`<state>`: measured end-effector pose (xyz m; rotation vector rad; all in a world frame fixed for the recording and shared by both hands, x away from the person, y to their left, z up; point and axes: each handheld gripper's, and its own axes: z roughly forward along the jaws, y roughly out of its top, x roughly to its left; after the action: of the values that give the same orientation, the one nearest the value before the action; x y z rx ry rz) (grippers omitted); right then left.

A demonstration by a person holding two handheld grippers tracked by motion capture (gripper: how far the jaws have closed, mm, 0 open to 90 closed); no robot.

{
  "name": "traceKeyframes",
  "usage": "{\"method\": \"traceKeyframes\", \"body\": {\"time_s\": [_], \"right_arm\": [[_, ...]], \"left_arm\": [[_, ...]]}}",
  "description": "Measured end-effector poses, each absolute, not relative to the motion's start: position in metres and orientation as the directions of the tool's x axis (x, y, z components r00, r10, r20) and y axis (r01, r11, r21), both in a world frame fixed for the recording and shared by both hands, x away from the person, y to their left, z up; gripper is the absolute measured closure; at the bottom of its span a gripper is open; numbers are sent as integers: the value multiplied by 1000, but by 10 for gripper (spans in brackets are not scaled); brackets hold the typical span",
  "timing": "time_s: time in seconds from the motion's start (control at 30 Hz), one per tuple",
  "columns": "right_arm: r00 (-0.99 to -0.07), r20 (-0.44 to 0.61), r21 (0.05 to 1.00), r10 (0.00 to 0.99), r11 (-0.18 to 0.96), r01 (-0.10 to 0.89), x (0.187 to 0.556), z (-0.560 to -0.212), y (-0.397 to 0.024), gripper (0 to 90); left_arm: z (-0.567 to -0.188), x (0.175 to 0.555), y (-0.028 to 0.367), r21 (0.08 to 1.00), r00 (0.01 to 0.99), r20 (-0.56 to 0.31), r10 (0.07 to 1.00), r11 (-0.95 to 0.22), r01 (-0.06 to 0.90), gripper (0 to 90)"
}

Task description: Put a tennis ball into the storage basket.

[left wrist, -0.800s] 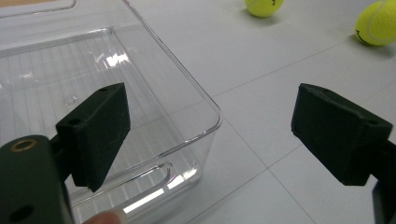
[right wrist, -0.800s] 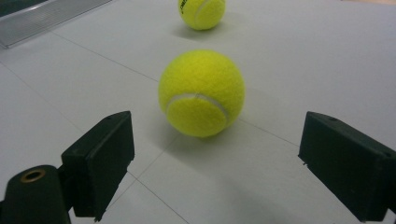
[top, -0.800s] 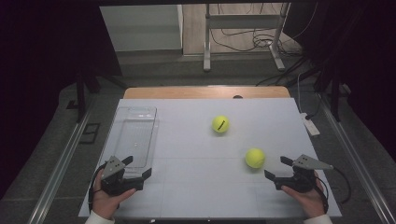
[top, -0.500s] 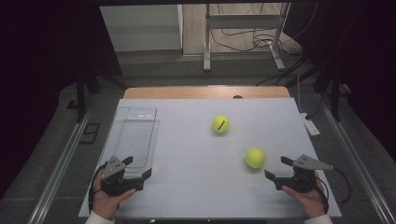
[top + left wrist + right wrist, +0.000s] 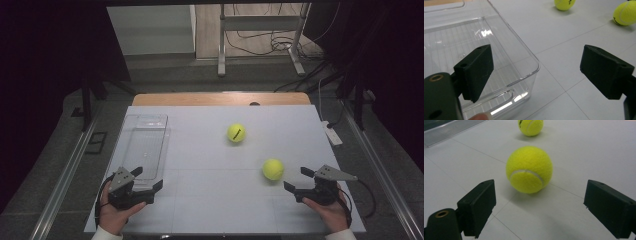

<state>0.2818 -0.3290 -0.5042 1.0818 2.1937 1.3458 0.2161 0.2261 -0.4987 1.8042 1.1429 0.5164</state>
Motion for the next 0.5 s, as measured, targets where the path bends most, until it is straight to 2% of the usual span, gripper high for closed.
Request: {"method": "traceKeyframes", "body": {"time_s": [0.5], "right_arm": [[-657,97,875,747,251,415,283,-503,-328,110]], "left_arm": [[-496,216,225,859,480,-121,869,-150,489,128]]}}
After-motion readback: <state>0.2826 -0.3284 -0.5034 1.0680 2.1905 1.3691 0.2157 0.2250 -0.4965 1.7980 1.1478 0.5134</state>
